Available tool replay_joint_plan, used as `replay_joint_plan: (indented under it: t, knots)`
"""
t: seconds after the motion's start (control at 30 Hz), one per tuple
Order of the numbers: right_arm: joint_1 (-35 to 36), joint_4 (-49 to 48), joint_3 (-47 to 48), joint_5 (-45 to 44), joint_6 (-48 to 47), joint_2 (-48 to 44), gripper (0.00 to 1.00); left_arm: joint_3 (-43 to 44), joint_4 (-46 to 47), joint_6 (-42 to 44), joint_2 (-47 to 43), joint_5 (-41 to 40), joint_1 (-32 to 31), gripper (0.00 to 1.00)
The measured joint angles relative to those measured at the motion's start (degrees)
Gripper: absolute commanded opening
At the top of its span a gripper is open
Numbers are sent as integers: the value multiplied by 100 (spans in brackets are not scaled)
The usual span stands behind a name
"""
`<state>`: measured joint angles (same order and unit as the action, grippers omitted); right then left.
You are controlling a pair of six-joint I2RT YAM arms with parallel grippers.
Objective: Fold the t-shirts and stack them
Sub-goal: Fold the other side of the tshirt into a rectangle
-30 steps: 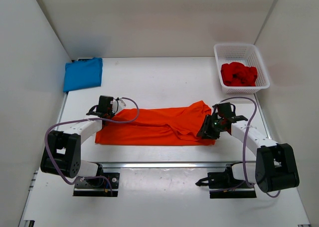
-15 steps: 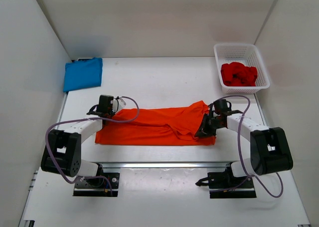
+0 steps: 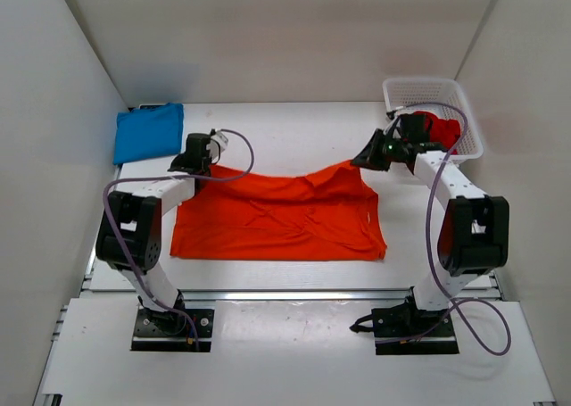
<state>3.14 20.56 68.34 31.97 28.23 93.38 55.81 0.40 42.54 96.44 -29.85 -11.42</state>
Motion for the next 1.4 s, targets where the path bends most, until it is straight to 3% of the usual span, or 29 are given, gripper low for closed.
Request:
replay_joint_plan:
  t: [0.23, 0.6, 1.03, 1.4]
  knots:
    - [-39, -164, 667, 33, -57, 444, 0, 452, 592, 37, 402, -389, 11, 0]
    - [-284, -256, -1720, 184, 9, -1178, 0, -1250, 741, 247, -577, -247, 76, 0]
    - [-546, 2, -2306, 527, 94, -1956, 0, -1709, 511, 664, -1082, 144, 173, 0]
    - [-461, 168, -3134, 780, 210, -2035, 0, -2793, 697, 1335, -1338, 210, 142, 0]
